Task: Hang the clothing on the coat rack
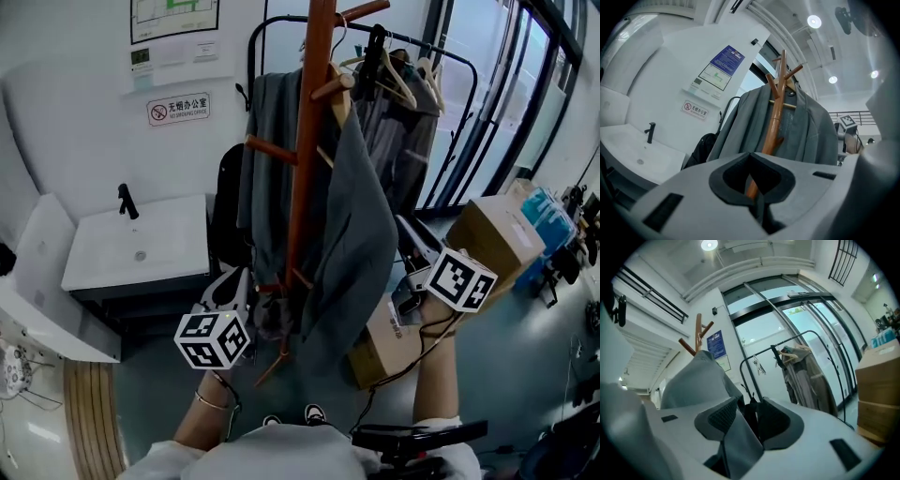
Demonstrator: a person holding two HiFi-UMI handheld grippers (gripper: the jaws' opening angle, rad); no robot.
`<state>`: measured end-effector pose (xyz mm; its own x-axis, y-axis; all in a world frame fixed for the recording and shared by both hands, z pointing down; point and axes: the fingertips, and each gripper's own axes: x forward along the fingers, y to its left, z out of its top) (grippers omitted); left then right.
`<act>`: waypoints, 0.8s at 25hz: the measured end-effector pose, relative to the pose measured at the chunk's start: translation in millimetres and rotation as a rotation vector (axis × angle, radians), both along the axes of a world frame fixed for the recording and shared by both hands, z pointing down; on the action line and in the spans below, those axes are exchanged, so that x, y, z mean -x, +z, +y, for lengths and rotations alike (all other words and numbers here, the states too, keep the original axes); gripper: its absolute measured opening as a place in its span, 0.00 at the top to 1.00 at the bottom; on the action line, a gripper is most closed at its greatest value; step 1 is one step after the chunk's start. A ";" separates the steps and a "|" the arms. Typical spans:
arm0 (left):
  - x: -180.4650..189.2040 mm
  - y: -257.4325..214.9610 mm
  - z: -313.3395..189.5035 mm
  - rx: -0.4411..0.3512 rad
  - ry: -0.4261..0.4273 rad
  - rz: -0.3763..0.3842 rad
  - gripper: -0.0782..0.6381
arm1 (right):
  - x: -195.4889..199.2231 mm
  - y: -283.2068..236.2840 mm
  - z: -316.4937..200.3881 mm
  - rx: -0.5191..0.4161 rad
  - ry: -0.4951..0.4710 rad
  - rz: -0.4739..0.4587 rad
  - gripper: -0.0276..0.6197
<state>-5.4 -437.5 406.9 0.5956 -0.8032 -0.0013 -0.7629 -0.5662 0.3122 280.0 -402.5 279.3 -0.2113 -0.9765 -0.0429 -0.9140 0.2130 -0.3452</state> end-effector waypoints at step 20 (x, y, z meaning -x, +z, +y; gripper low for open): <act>-12.4 9.6 7.6 0.022 -0.047 0.034 0.88 | -17.6 108.8 14.5 0.139 0.180 -0.010 0.86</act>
